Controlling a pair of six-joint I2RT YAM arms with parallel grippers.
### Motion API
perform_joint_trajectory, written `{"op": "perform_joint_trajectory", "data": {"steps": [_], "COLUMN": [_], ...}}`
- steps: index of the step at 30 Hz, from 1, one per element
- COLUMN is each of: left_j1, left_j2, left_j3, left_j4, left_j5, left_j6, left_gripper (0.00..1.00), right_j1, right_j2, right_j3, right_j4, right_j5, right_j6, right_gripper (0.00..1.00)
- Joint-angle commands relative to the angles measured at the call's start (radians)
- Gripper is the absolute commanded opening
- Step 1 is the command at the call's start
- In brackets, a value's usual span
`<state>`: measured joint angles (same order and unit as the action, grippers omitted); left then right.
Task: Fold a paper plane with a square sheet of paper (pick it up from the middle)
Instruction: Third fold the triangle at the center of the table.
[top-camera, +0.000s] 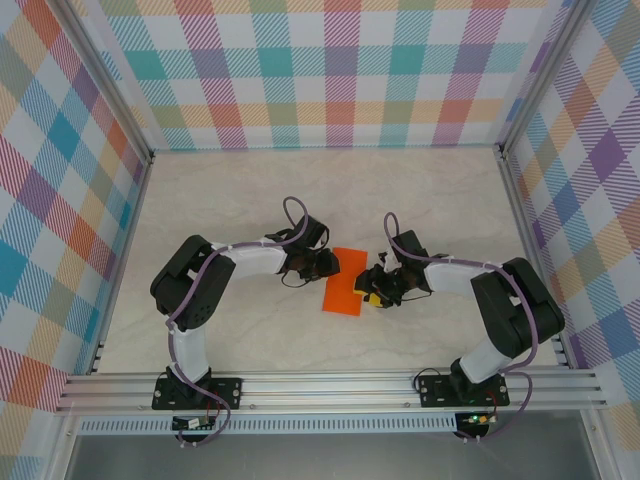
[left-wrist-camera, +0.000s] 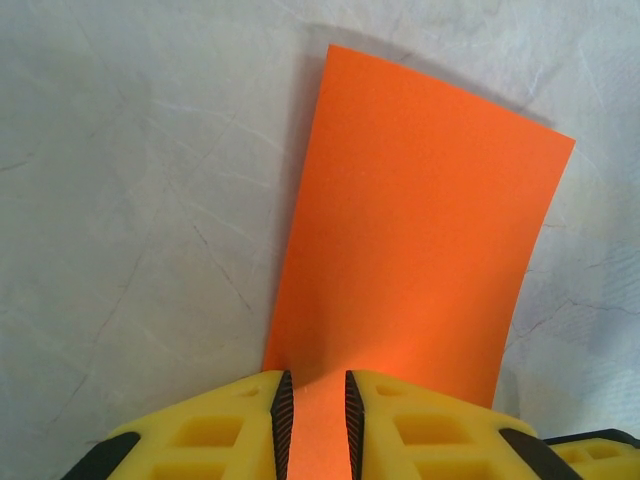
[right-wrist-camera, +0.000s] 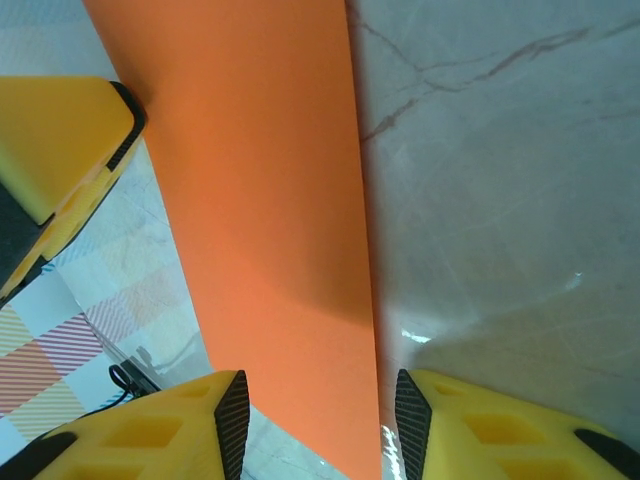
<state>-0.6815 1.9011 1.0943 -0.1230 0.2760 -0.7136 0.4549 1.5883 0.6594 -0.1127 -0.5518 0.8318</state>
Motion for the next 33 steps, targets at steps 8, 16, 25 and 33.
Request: {"op": "perform_joint_trajectory", "data": {"steps": [8, 16, 25, 33], "left_j1": [-0.01, -0.01, -0.01, -0.032], "left_j2": [0.012, -0.004, -0.147, -0.346], "left_j3": [-0.039, -0.042, -0.07, -0.18], "left_j4": [0.005, 0.0, -0.034, -0.05], "left_j5": [-0.007, -0.008, -0.049, -0.059], "left_j6": [-0.002, -0.002, 0.051, 0.151], "left_gripper": [0.24, 0.24, 0.36, 0.52], "right_j1": [0.015, 0.014, 0.014, 0.015], "right_j2": [0.027, 0.004, 0.04, 0.035], "right_j3": [0.031, 0.031, 0.095, 0.101], "right_j4": [0.059, 0.057, -0.05, -0.027], "right_j5": [-0.057, -0.024, 0.031, 0.002], "right_j6": [0.023, 0.026, 0.006, 0.019], "right_gripper": [0.44, 0.44, 0.25, 0.15]}}
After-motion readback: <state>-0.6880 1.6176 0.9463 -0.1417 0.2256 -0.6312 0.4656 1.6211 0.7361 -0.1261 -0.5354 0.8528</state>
